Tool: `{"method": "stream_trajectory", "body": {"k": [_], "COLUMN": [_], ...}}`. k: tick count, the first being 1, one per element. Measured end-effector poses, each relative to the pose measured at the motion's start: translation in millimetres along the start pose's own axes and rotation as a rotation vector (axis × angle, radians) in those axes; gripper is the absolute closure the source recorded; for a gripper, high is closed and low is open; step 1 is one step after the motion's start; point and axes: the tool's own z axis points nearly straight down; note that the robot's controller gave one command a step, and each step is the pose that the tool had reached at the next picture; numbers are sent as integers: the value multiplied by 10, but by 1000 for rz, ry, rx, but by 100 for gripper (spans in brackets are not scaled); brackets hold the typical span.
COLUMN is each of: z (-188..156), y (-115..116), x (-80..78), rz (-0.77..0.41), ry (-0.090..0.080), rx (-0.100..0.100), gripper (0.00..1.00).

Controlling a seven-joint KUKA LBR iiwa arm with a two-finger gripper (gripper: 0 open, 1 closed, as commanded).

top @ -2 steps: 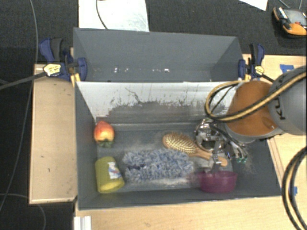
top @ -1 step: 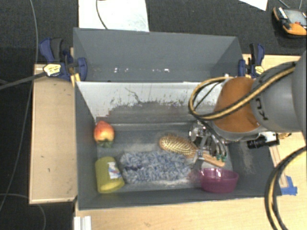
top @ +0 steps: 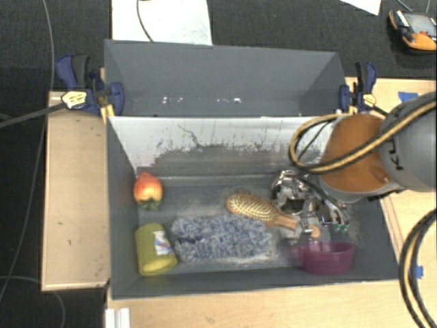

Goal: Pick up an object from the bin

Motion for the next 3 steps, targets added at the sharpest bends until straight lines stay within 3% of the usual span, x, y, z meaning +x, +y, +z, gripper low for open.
{"method": "stream_trajectory", "body": {"k": [1,3], "z": [-4,-8], "y": [317,315], "x": [-83,-85], "rz": [247,246], "ry": [4,3], "rx": [-2,-2], "gripper": [100,100]}}
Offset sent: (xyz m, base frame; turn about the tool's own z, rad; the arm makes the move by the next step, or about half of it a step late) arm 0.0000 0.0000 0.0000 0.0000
